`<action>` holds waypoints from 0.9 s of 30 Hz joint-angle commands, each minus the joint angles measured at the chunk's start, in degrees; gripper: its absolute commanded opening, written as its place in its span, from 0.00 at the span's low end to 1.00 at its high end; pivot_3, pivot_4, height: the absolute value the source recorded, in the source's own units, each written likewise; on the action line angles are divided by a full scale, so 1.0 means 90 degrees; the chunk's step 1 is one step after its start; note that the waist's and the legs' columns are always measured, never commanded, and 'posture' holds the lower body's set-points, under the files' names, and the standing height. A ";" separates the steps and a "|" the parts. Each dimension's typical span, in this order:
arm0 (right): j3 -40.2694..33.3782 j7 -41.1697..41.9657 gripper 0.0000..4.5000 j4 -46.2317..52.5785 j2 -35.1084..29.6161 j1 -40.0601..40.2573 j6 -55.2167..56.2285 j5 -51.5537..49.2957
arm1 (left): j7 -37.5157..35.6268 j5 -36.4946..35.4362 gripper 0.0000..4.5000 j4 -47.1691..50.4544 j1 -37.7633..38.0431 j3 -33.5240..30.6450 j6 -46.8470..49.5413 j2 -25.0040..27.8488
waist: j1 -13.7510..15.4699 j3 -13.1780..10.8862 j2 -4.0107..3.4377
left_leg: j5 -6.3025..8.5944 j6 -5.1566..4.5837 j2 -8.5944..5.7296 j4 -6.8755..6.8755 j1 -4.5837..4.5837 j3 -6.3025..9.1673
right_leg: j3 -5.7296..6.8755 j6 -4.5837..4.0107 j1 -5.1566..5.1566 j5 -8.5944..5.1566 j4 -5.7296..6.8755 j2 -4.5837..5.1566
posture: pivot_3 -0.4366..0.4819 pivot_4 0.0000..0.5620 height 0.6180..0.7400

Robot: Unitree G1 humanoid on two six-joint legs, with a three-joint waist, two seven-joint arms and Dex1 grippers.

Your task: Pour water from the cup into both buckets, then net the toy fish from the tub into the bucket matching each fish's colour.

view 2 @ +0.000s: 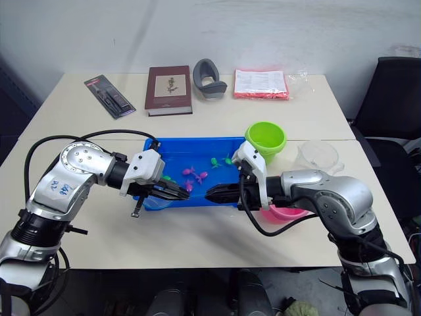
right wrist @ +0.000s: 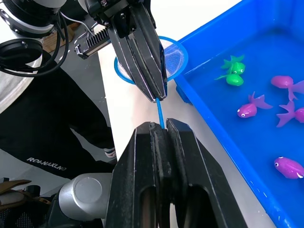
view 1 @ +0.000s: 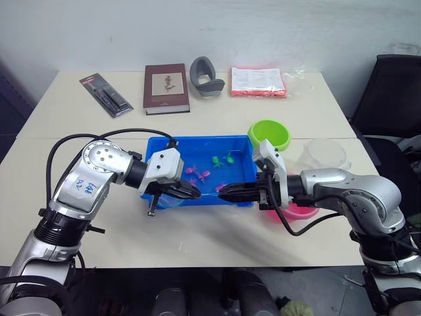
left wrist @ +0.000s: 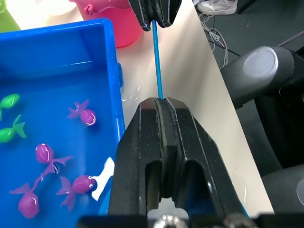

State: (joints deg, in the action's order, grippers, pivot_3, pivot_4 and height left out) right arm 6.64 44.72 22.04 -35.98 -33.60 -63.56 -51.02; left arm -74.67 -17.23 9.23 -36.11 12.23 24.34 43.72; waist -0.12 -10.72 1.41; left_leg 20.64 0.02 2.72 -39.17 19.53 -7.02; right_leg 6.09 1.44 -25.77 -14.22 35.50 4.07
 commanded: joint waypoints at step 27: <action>0.0569 0.1545 0.00 -0.1555 -0.1806 -0.0422 0.4198 0.4274 | 0.1115 -0.0998 0.99 -0.0744 0.3245 -0.4274 -0.1156 0.0816 | -0.0119 -0.0010 -0.0009 | 0.0011 0.0005 0.0001 0.0012 0.0000 -0.0006 | 0.0003 0.0002 -0.0009 0.0001 -0.0026 0.0014 | 0.48 0.27 1.00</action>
State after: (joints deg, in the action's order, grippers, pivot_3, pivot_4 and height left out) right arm 8.91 59.32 8.68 -51.22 -35.47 -28.56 -18.91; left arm -65.17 -25.12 -0.69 -7.82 -25.67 14.51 51.72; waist -1.18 -10.81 1.33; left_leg 20.74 0.07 2.73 -39.06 19.55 -7.11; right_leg 6.08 1.46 -25.92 -14.21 35.32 4.22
